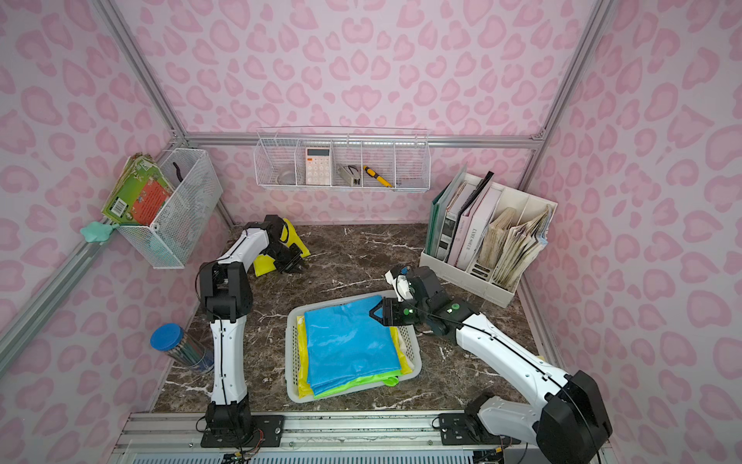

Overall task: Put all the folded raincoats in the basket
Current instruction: Move the raincoat to the center of the board.

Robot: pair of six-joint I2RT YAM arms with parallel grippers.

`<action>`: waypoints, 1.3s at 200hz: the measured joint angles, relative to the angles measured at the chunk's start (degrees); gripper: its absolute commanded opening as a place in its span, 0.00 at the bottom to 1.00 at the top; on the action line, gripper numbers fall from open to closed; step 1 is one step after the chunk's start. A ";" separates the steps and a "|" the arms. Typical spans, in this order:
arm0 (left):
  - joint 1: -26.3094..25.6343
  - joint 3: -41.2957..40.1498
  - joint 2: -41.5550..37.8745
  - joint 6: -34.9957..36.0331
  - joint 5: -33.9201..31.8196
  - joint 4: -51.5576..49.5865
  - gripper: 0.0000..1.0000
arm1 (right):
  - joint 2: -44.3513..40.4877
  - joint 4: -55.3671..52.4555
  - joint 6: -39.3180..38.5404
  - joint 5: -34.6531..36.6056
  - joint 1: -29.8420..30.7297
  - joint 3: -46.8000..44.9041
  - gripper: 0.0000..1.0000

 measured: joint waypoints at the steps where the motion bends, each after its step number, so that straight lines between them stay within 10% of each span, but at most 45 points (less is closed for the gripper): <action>1: -0.07 0.02 -0.17 0.00 0.15 0.00 0.28 | -0.02 0.00 0.00 0.00 0.00 0.00 0.51; 172: 12.02 13.60 10.56 -0.02 -10.99 -2.64 0.26 | 1.14 0.15 1.11 -0.83 -0.02 -1.05 0.51; 260: -1.18 -8.39 -6.05 -2.86 -2.67 0.26 0.30 | 2.86 0.37 1.92 -1.25 -0.02 1.03 0.53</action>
